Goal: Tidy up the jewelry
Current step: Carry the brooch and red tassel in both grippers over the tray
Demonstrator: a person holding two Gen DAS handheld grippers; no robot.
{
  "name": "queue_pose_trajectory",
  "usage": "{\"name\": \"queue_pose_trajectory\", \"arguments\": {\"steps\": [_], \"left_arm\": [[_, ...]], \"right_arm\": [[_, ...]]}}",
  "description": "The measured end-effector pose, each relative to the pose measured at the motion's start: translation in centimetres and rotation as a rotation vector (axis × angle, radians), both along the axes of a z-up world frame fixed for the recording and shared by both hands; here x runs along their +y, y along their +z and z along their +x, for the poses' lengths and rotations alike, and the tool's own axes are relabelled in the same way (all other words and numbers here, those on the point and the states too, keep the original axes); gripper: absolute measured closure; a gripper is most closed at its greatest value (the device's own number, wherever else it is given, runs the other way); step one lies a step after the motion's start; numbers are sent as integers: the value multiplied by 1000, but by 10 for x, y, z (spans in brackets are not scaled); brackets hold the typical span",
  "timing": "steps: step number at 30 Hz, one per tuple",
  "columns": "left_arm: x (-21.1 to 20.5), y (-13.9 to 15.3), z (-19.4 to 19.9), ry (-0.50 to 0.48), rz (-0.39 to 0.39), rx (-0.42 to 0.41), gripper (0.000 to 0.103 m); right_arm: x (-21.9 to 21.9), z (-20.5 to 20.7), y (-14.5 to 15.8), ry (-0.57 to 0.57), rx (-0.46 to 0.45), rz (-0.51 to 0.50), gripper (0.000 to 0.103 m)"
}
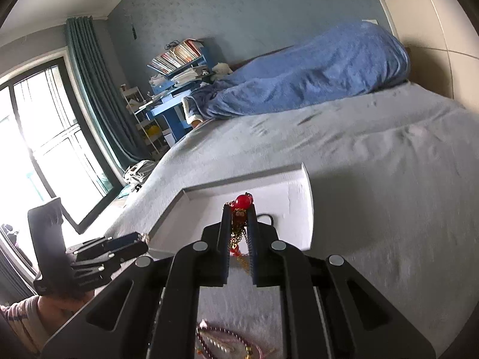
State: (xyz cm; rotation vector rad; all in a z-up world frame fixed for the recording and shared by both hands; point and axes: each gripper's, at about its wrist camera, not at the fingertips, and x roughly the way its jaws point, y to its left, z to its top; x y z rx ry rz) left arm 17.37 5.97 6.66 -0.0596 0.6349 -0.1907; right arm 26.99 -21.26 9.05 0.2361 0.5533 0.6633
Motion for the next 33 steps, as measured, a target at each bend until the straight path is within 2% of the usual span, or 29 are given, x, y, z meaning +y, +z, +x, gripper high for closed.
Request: {"name": "queue_pose_trajectory", "arguments": {"steps": [10, 16, 24, 33], "left_arm": [[11, 4, 22, 17, 13, 2, 61], [19, 2, 39, 30, 16, 5, 61], [26, -10, 65, 43, 18, 33, 61], [23, -32, 82, 36, 42, 102, 61]], "right_arm": [[18, 18, 27, 23, -63, 13, 93], [32, 33, 31, 26, -63, 19, 93], [54, 54, 14, 39, -21, -53, 93], [79, 75, -30, 55, 100, -214, 93]]}}
